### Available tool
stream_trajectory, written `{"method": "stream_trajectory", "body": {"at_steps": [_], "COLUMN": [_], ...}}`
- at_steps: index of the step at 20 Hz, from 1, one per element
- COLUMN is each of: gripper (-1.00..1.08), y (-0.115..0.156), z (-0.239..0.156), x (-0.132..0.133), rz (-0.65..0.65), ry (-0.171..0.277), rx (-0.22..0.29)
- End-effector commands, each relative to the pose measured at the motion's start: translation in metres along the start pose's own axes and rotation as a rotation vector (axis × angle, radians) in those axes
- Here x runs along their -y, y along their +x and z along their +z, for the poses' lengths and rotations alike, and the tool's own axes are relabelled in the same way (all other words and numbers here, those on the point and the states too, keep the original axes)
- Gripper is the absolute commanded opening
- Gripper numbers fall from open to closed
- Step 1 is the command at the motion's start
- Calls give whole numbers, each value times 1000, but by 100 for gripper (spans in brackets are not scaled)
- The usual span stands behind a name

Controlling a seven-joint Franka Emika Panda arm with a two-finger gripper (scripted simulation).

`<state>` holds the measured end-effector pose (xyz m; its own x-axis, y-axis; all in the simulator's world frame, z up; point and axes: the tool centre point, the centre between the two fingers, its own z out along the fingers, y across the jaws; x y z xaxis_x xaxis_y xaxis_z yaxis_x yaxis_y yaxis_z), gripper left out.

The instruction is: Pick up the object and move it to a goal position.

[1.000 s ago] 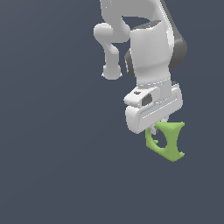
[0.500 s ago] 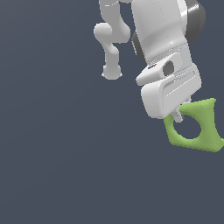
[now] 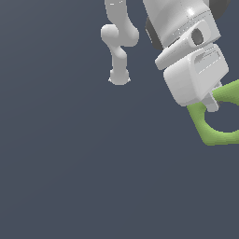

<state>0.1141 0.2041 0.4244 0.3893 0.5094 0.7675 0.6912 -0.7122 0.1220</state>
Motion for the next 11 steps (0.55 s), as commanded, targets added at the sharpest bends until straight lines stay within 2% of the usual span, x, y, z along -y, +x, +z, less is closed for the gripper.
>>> {"method": "stream_trajectory", "body": {"at_steps": [1,11], "gripper": [-100,-100], "y": [7,18], "z": [-6,-15], "x": [2,6], "rz": [-15,-36], "ry": [5,14], "rx": [-22,-55]}}
